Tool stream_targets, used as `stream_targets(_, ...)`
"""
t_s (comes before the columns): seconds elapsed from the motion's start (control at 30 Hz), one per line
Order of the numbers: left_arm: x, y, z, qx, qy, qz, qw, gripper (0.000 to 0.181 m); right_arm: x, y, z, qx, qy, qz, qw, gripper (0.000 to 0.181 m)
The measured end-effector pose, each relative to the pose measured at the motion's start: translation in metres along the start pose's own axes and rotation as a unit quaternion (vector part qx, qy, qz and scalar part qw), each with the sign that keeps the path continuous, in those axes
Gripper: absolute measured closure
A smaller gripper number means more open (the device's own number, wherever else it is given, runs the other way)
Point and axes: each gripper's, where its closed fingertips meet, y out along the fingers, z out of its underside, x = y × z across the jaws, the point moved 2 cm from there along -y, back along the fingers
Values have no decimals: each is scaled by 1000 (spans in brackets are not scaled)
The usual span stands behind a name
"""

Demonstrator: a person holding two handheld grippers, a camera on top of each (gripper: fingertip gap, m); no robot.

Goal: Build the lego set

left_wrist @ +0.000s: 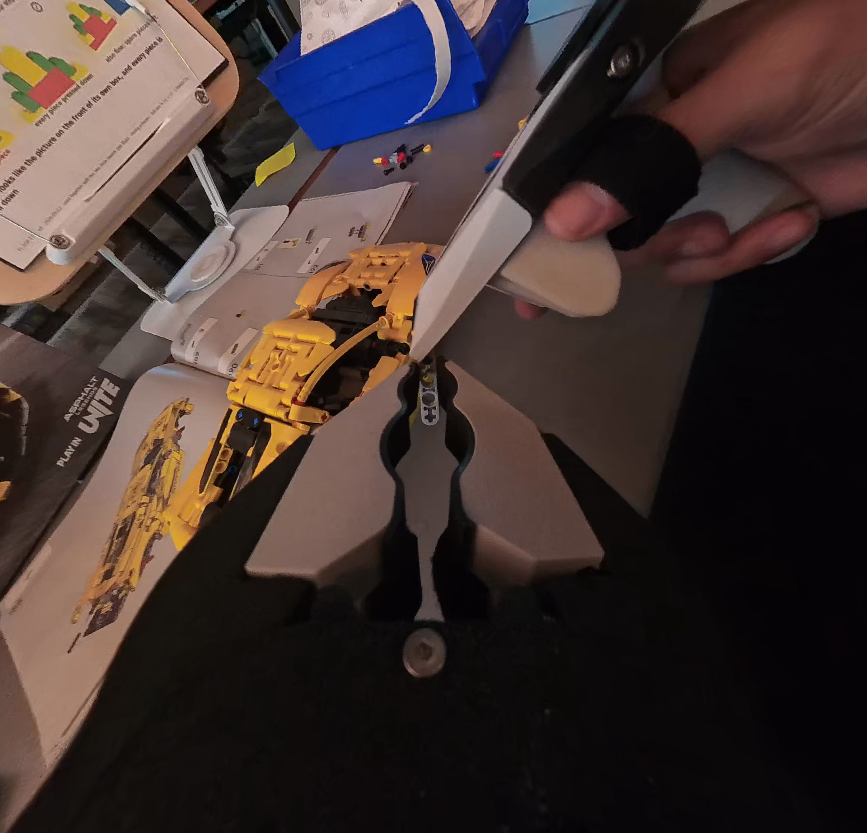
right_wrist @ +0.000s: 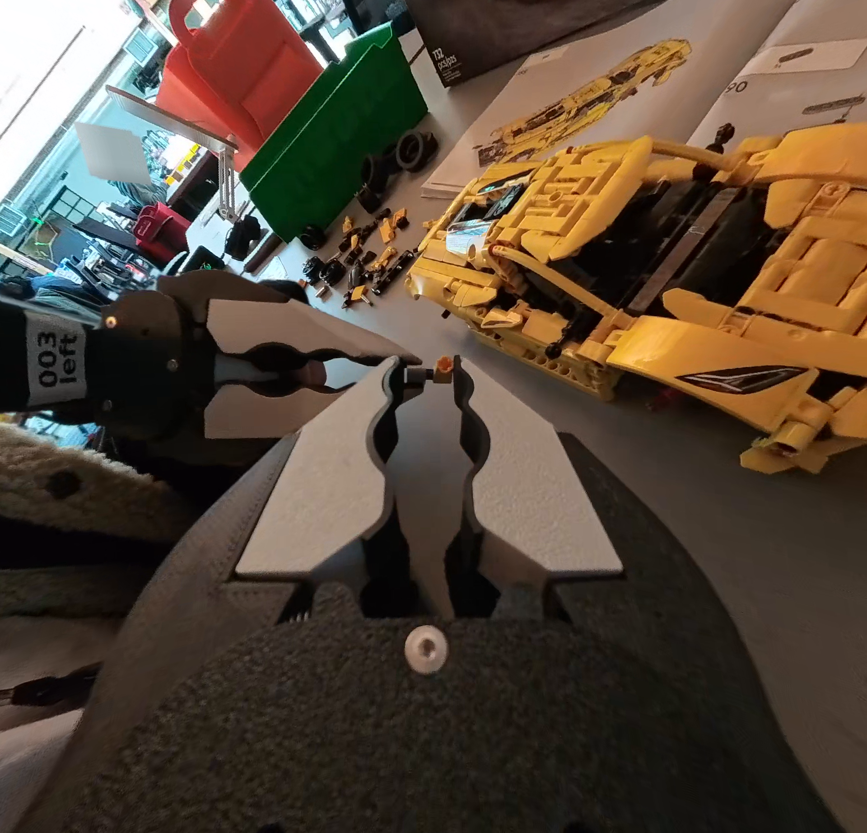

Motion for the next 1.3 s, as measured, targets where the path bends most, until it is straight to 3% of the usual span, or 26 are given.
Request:
stream_targets(0.3,1,1,-2,7,26,-21,999,175,0,0,2,-1,-9,0,1000,164)
stream_targets(0.7,12,-6,-18,-37,-88,-38,995,174,10,-5,-13,-99,-28,-14,995,167)
stream_targets(0.93,12,-5,-15,-29,-55,-40,997,174,7,-3,-13,-91,-1,-42,995,167)
stream_targets(1.03,14,-7,-14,-52,-106,1,993,174,9,-12,-19,-94,-14,-100,990,165)
stream_targets(1.1,16,-8,-13,-73,-173,50,981,174,8,-22,-27,-97,-29,-127,987,152)
stream_targets(1.23,17,-18,-21,-131,-275,157,939,174,8,-29,-28,-34,-131,-134,982,158)
stream_targets(1.3,13,-24,-29,-159,-309,219,912,174,14,-26,-17,24,-138,-177,974,159)
